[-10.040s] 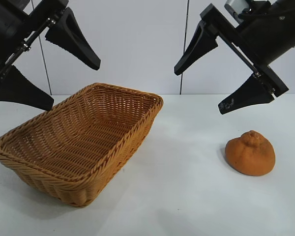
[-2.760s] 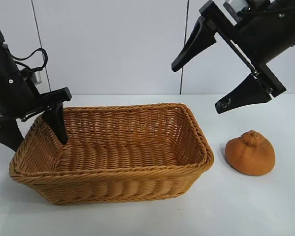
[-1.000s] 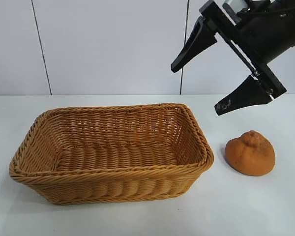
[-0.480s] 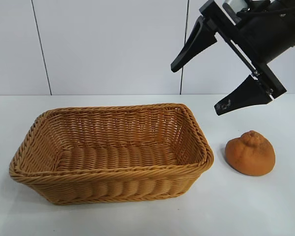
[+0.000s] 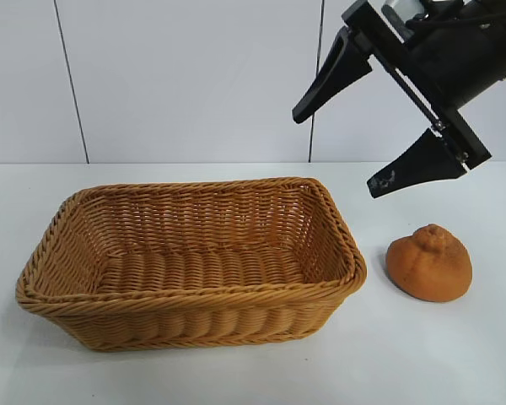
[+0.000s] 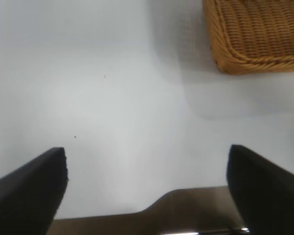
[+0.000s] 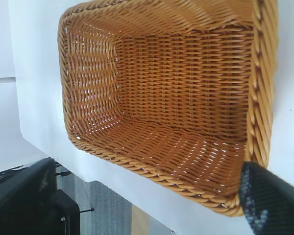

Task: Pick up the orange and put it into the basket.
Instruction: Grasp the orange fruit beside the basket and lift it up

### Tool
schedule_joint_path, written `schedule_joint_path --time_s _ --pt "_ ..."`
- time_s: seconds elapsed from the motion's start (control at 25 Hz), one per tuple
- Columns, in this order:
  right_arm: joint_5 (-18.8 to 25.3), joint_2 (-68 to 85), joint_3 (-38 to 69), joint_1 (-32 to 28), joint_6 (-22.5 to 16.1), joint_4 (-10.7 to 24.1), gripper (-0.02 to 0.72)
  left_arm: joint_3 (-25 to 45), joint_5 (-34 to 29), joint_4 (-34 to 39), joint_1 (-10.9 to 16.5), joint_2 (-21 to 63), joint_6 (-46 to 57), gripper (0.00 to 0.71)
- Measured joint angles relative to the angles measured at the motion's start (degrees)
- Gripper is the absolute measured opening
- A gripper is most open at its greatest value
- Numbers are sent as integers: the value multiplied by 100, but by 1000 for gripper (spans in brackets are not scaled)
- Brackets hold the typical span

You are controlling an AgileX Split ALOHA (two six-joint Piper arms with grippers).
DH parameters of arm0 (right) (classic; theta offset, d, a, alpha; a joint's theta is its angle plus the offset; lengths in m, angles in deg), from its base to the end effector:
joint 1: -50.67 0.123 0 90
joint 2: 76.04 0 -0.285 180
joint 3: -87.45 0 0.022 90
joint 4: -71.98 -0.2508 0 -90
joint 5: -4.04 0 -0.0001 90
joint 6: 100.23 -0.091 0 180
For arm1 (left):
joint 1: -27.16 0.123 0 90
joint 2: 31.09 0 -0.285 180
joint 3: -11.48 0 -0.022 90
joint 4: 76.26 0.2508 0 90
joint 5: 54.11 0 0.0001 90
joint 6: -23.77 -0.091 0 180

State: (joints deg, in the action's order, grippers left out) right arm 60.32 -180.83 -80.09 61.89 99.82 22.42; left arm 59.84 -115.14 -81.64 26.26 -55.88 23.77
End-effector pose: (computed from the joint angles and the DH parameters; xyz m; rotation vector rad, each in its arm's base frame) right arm 0.3106 0.1204 0.2365 -0.1183 2.7842 1.0660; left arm 0.0399 -0.0081 0.2731 0.0058 2.3402 -0.1265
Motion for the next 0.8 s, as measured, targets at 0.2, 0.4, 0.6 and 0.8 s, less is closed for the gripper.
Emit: schedule_joint_path --time_s 0.2,0.4,0.6,0.8 --pt "209 0 -329 0 0 5 694 6 0 0 0 633 0 630" --pt "397 0 -907 0 -421 716 694 6 0 27 0 1357 0 630" --pt "548 0 -1265 0 -1275 2347 694 6 -6 109 0 1723 0 630" --pt "565 0 -1406 -6 -1889 3764 694 6 -6 114 0 1723 0 630"
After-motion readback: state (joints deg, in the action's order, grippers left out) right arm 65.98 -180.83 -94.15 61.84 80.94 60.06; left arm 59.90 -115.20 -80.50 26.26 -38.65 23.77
